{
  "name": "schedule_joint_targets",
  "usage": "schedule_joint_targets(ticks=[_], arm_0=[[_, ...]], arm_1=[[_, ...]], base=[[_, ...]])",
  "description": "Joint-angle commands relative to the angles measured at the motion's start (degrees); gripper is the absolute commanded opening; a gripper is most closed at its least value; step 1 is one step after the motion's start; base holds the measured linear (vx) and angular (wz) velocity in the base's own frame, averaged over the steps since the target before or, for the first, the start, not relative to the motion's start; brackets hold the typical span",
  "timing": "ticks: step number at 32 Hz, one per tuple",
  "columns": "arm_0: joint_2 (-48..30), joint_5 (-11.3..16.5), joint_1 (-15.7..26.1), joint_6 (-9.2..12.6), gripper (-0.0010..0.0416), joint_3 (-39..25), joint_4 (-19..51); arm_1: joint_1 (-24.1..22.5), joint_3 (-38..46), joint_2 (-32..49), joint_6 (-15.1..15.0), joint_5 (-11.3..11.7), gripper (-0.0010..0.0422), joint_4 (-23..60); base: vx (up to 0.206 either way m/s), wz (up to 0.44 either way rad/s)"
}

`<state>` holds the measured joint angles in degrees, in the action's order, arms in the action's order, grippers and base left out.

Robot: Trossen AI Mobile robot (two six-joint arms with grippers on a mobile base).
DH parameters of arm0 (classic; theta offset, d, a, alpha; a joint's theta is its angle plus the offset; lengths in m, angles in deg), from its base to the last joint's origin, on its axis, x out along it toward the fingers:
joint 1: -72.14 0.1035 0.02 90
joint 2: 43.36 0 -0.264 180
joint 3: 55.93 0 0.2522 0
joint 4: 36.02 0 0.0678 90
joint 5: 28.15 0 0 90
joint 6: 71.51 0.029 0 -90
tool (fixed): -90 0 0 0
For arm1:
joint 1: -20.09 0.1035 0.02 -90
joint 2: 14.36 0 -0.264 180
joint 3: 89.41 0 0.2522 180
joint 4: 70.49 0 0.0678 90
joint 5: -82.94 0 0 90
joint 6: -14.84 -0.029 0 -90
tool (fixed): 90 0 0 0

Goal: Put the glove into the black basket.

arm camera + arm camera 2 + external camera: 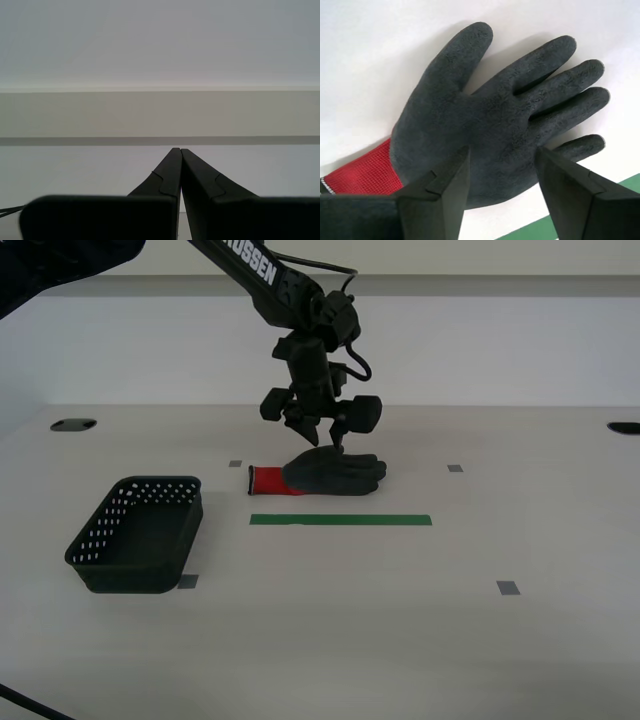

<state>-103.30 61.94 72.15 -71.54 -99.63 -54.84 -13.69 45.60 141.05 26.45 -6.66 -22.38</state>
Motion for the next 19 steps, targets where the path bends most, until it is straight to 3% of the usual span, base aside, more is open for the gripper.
schedule_joint_targets(ticks=[1, 8, 12, 13, 19], arm_0=[[0.0, 0.0, 0.0, 0.0, 0.0001, 0.0, -0.2], [0.0, 0.0, 0.0, 0.0, 0.0001, 0.0, 0.0], [0.0, 0.0, 0.0, 0.0, 0.0001, 0.0, 0.1], [0.0, 0.0, 0.0, 0.0, 0.0001, 0.0, 0.2], [0.0, 0.0, 0.0, 0.0, 0.0001, 0.0, 0.3]], arm_1=[[0.1, -0.8, 0.0, -0.3, 0.0, 0.0155, -0.9], [1.7, -4.3, 0.0, -1.2, 0.1, 0.0169, -2.2], [4.1, -4.5, 0.0, -7.1, 0.7, 0.0185, 4.0], [5.8, -4.9, 0.0, -8.3, 2.0, 0.0191, 7.8], [10.4, -8.0, 0.0, -8.2, 2.4, 0.0201, 10.0]], base=[[0.000, 0.000], [0.000, 0.000], [0.000, 0.000], [0.000, 0.000], [0.000, 0.000]])
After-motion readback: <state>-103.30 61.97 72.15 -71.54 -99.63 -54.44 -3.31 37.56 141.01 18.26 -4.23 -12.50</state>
